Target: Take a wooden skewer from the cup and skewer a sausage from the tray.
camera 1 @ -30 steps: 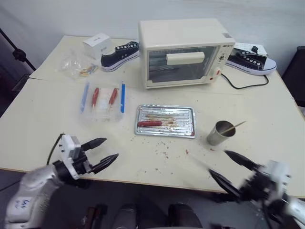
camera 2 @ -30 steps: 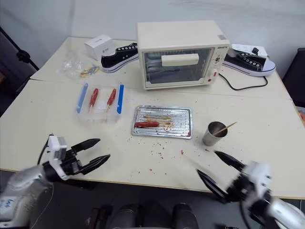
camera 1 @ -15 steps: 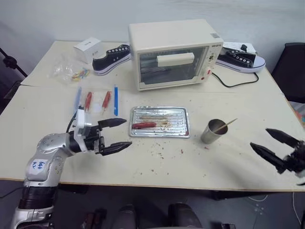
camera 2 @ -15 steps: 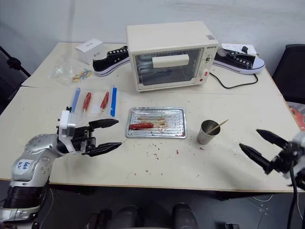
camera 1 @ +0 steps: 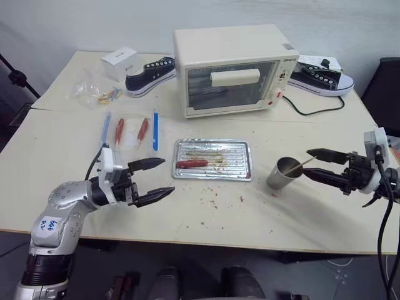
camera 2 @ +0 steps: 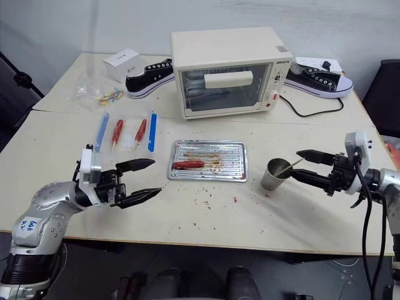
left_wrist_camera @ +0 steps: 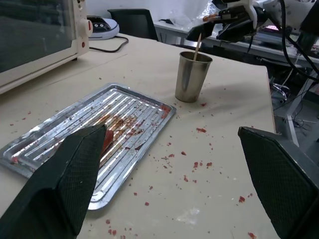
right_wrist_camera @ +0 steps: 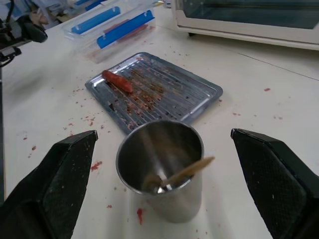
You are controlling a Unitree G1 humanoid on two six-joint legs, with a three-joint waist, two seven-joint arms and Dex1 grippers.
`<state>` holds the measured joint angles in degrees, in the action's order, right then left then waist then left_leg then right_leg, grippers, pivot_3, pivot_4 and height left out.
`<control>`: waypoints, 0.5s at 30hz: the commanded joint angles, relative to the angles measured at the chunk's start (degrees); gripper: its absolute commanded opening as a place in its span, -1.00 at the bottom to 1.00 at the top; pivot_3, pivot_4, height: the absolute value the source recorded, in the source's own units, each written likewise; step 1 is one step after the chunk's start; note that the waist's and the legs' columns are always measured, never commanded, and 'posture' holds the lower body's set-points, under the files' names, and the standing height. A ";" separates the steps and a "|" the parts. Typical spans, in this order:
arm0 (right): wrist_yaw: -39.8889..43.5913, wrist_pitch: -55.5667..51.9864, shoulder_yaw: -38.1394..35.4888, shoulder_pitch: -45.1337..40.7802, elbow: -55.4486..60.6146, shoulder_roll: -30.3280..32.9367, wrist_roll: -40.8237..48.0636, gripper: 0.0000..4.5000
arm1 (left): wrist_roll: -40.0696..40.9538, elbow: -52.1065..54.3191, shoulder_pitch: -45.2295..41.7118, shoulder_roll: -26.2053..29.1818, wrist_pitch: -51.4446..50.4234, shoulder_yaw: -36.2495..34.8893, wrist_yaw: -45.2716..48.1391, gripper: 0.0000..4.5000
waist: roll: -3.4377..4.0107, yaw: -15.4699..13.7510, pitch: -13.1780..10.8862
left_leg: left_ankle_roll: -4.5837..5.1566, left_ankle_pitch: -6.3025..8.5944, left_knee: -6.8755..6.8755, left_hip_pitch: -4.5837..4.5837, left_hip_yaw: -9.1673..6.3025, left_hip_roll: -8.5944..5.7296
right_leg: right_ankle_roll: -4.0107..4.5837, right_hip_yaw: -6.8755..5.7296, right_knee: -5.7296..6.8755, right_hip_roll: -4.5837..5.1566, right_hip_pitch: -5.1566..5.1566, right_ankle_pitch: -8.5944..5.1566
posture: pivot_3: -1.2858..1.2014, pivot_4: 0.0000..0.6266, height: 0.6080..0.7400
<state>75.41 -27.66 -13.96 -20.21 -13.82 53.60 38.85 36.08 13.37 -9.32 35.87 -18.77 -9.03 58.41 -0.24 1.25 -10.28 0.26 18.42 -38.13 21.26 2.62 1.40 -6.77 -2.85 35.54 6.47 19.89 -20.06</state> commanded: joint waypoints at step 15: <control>6.57 -3.28 0.17 -6.31 -2.49 3.85 -2.70 -0.96 | 0.23 4.26 -0.69 0.20 -0.75 -0.21 -3.35 1.00 | 0.03 0.06 -0.03 | -0.01 0.00 0.00 0.01 0.01 -0.02 | -0.01 -0.01 -0.01 0.01 0.01 0.00 | 0.03 -0.52 1.00</control>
<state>80.65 -29.24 -11.64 -24.70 -17.69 54.62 34.80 36.04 15.85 -9.11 35.91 -19.95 -8.93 55.05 -0.21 1.31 -10.31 0.25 18.42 -38.13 21.28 2.64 1.37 -6.77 -2.87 35.53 6.49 19.91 -20.06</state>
